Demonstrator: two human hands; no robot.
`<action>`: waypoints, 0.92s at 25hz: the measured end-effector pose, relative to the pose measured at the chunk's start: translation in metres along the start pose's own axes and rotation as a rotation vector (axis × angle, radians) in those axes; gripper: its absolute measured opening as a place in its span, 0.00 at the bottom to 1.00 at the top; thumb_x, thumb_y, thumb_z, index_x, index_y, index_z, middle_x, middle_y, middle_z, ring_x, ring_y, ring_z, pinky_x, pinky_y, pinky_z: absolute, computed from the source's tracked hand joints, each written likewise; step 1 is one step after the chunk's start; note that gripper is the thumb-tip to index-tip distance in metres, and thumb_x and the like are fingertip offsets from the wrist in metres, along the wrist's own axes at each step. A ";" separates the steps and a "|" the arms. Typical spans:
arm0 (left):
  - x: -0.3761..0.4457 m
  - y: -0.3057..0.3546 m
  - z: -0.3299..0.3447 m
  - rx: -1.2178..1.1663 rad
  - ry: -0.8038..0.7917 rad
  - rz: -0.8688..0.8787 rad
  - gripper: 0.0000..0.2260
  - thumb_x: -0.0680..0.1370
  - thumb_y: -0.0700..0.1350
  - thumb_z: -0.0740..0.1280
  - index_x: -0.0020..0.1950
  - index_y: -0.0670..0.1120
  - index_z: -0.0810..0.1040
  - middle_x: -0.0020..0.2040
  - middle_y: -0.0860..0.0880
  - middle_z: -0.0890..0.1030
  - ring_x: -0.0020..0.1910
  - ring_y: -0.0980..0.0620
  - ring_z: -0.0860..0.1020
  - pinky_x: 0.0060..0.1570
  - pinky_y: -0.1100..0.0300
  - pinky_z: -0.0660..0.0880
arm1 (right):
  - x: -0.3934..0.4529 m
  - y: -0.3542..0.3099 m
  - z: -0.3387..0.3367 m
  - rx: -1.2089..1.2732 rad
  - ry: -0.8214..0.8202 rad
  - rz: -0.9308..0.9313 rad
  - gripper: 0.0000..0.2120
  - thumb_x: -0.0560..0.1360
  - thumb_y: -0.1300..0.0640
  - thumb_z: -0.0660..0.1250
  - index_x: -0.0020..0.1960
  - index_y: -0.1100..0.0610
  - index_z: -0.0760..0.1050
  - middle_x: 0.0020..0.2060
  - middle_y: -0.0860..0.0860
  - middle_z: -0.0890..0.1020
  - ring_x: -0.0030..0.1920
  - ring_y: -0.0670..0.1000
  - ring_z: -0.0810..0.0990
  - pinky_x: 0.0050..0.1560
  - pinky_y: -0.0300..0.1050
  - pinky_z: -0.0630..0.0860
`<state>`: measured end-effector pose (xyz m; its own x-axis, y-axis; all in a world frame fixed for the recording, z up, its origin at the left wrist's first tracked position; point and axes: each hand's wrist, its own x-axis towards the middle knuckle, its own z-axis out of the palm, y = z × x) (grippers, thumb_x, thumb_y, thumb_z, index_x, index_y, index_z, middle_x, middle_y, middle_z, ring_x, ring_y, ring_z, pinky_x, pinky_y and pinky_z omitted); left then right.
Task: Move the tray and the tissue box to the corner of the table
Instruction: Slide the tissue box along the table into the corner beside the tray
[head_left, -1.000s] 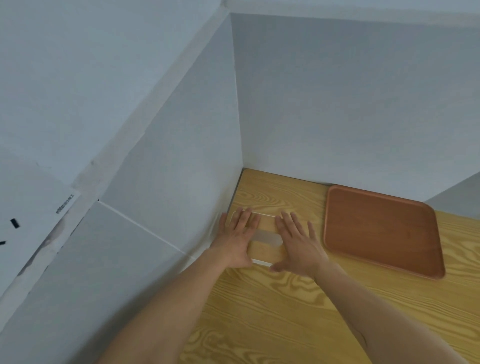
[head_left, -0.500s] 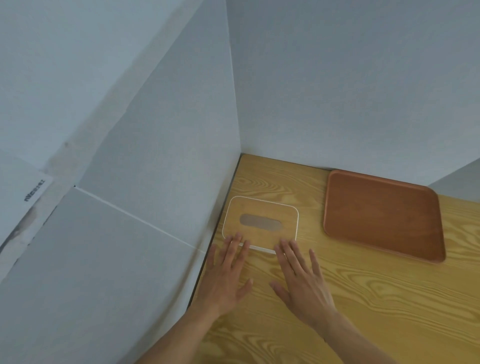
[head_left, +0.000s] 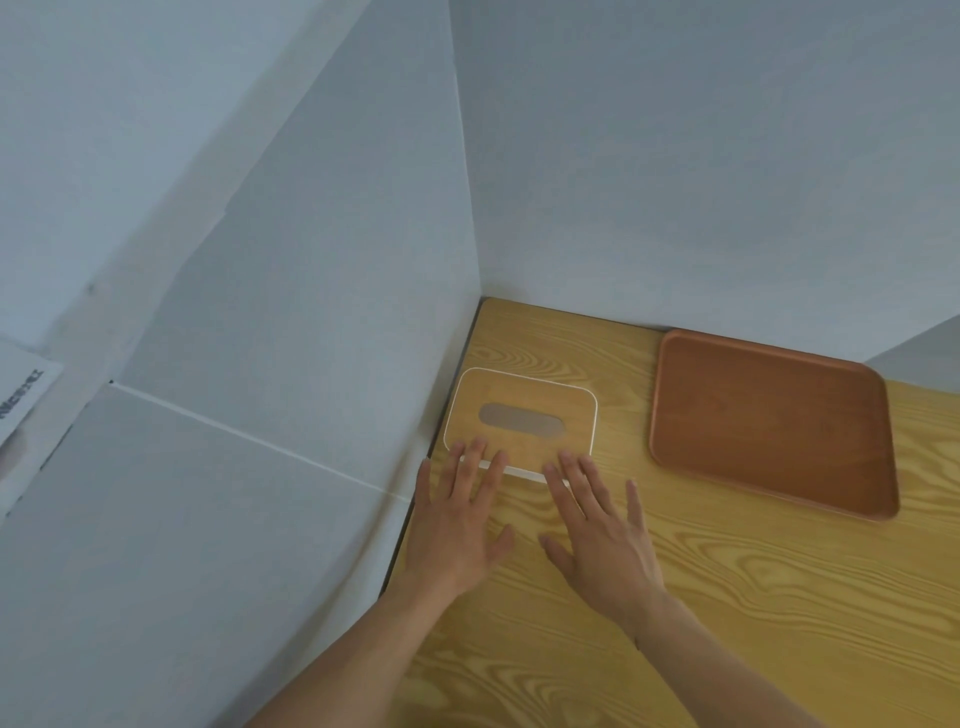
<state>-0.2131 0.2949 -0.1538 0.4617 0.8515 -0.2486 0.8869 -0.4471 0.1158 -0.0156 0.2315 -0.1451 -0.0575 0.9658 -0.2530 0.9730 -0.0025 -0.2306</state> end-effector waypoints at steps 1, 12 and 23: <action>0.006 0.000 -0.003 -0.002 0.001 -0.010 0.37 0.76 0.65 0.55 0.81 0.54 0.48 0.82 0.46 0.51 0.80 0.44 0.50 0.75 0.37 0.51 | 0.005 0.000 -0.002 0.006 -0.001 0.002 0.37 0.78 0.39 0.60 0.81 0.50 0.48 0.81 0.49 0.49 0.80 0.52 0.45 0.73 0.70 0.55; 0.075 0.002 -0.034 0.023 -0.036 -0.061 0.39 0.76 0.62 0.61 0.80 0.53 0.45 0.82 0.46 0.47 0.80 0.42 0.47 0.75 0.39 0.45 | 0.069 0.018 -0.029 0.000 -0.070 0.026 0.38 0.80 0.41 0.57 0.80 0.46 0.37 0.80 0.45 0.38 0.78 0.47 0.36 0.75 0.67 0.48; 0.150 0.000 -0.085 0.078 -0.208 -0.084 0.37 0.77 0.61 0.63 0.80 0.51 0.49 0.82 0.45 0.47 0.79 0.42 0.48 0.74 0.38 0.48 | 0.140 0.023 -0.067 0.074 -0.192 0.117 0.37 0.80 0.47 0.59 0.80 0.46 0.41 0.81 0.45 0.40 0.79 0.48 0.38 0.74 0.71 0.47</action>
<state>-0.1433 0.4457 -0.1090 0.3667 0.8155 -0.4478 0.9147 -0.4040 0.0134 0.0137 0.3837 -0.1227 0.0067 0.8906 -0.4547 0.9569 -0.1377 -0.2557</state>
